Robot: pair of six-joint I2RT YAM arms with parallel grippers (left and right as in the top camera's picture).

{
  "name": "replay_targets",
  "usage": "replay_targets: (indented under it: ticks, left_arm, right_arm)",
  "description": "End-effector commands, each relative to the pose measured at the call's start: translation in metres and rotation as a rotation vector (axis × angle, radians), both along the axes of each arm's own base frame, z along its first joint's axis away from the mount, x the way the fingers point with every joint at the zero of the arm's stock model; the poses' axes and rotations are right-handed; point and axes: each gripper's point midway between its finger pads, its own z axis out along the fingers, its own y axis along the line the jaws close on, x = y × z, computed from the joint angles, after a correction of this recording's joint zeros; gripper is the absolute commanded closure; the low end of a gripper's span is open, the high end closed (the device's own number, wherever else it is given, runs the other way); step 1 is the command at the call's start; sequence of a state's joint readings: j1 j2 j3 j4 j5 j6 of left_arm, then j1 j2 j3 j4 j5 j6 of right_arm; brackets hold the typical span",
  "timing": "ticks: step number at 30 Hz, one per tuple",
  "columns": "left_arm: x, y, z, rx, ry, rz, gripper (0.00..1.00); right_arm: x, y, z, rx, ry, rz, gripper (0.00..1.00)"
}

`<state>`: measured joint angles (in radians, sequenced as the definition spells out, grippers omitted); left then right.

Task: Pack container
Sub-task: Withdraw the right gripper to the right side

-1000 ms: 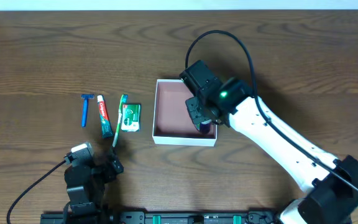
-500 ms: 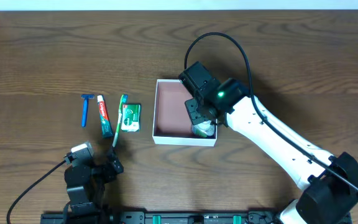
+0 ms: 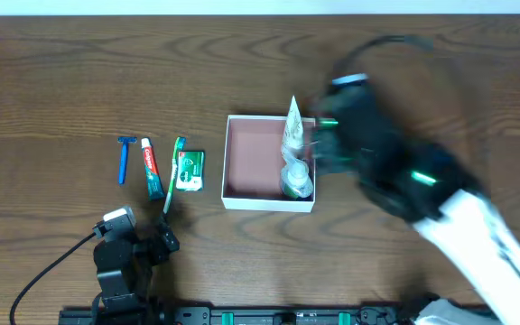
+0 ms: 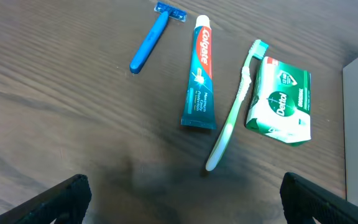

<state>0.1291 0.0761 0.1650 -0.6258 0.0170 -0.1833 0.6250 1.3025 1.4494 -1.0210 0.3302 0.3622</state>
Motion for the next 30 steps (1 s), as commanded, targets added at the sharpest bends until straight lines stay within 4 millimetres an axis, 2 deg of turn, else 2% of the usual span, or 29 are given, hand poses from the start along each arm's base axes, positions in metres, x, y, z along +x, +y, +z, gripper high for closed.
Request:
replay_targets:
  ticks: [1,4,6,8,11,14,17,23,26,30]
  left_arm:
    - [-0.001,0.001,-0.004,0.002,0.005,0.005,0.02]
    - [-0.001,0.001,-0.004,0.002,0.005,0.005,0.02]
    - [-0.001,0.001,-0.004,0.002,0.005,0.005,0.02]
    - [-0.001,0.001,-0.004,0.002,0.005,0.005,0.02]
    - [-0.001,0.003,-0.003,0.02,0.008,0.005,0.02]
    - [-0.002,0.012,-0.003,0.113,0.025,-0.001,0.02]
    - [0.002,0.012,0.004,0.134,-0.005,-0.012,0.02]
    - [0.019,-0.009,0.025,0.06,-0.124,-0.108,0.02]
    - [0.025,-0.013,0.038,0.057,-0.183,-0.129,0.02]
    - [0.027,-0.015,0.066,0.061,-0.241,-0.14,0.02]
  right_arm:
    - [0.003,-0.07,0.038,0.012,-0.13,-0.248,0.16]
    - [-0.001,-0.119,0.054,0.095,-0.174,-0.433,0.09]
    - [-0.004,-0.145,0.059,0.144,-0.189,-0.532,0.02]
    - [-0.005,-0.165,0.059,0.177,-0.193,-0.604,0.01]
    - [-0.004,-0.184,0.056,0.194,-0.182,-0.664,0.01]
    - [-0.001,-0.194,0.05,0.182,-0.166,-0.698,0.01]
    - [0.002,-0.194,0.045,0.173,-0.148,-0.701,0.01]
    - [0.005,-0.194,0.037,0.162,-0.117,-0.703,0.01]
    - [0.006,-0.194,0.035,0.159,-0.112,-0.704,0.01]
    - [0.005,-0.194,0.035,0.158,-0.109,-0.704,0.01]
